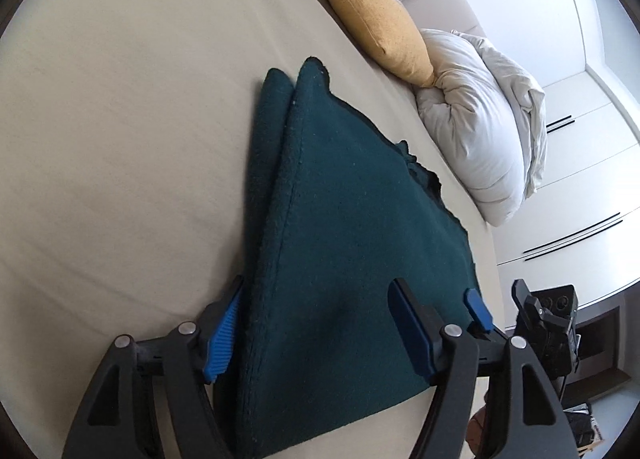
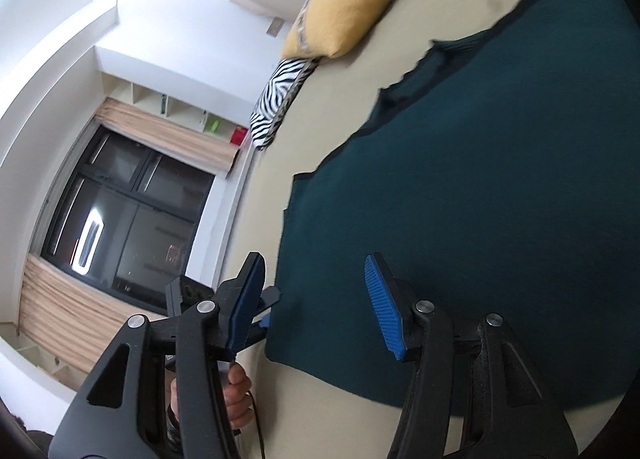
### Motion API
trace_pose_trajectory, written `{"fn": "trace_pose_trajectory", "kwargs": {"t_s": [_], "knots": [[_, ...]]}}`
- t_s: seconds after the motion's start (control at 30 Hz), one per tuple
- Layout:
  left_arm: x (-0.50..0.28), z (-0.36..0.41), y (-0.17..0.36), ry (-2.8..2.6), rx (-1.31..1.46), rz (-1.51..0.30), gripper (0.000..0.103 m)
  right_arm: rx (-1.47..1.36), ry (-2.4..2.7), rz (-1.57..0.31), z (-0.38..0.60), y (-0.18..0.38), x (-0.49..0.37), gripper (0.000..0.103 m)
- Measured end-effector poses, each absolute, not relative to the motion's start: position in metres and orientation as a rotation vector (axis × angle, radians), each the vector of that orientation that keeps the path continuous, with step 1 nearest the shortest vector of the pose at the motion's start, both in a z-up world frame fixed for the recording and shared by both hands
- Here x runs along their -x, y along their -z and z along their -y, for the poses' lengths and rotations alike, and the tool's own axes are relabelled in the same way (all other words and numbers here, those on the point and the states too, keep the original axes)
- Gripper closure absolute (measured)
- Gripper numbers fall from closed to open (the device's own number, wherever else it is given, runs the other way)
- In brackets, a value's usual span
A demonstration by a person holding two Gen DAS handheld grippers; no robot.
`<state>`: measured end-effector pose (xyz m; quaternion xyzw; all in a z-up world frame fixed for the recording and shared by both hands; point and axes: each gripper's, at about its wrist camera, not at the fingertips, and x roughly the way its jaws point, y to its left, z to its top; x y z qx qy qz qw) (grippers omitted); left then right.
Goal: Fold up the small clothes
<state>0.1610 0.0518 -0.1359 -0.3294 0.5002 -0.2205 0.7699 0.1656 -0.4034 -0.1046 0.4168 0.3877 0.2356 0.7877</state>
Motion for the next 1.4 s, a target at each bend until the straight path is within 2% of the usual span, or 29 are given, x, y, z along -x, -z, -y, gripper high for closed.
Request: {"fn": "trace_pose_trajectory", "kwargs": {"t_s": [0.07,0.2,0.33,0.43,0.57,0.67,0.87,1.07,1.2,1.23,1.27,1.33,1.37,1.4], "knots": [[-0.165,-0.057,0.140,0.508,0.788,-1.093,0.041,-0.901,-0.530,-0.856,0.393,0.107,-0.180,0.051],[-0.170,-0.066,0.155,0.546,0.873,-1.131,0.078,-0.879,-0.565,-0.890,0.374,0.108,-0.204,0.051],[-0.168,-0.076,0.162,0.570,0.938,-1.120,0.085,-0.844,-0.577,-0.937,0.351,0.114,-0.224,0.051],[-0.167,-0.077,0.160,0.575,0.934,-1.099,0.086,-0.831,-0.529,-0.988,0.344,0.132,-0.240,0.053],[-0.166,-0.075,0.157,0.567,0.915,-1.087,0.087,-0.843,-0.508,-0.973,0.345,0.155,-0.247,0.067],[-0.166,-0.069,0.146,0.562,0.878,-1.075,0.088,-0.878,-0.526,-0.951,0.350,0.160,-0.244,0.068],[-0.168,-0.032,0.087,0.607,0.744,-1.010,0.089,-0.958,-0.528,-0.914,0.383,0.152,-0.234,0.065],[-0.174,0.077,0.030,0.747,0.567,-0.957,0.089,-1.045,-0.481,-0.868,0.459,0.144,-0.214,0.063],[-0.182,0.176,0.045,0.855,0.453,-0.999,0.088,-1.146,-0.456,-0.825,0.511,0.147,-0.210,0.062],[-0.185,0.194,0.058,0.858,0.430,-1.026,0.086,-1.177,-0.449,-0.820,0.523,0.151,-0.209,0.062],[-0.187,0.204,0.068,0.856,0.423,-1.056,0.085,-1.208,-0.450,-0.815,0.534,0.155,-0.208,0.056],[-0.184,0.211,0.084,0.846,0.446,-1.096,0.076,-1.258,-0.451,-0.813,0.550,0.164,-0.207,0.054],[-0.178,0.207,0.083,0.863,0.461,-1.077,0.071,-1.279,-0.451,-0.820,0.556,0.168,-0.206,0.054],[-0.174,0.203,0.079,0.874,0.461,-1.060,0.056,-1.300,-0.473,-0.811,0.559,0.170,-0.206,0.054]]}}
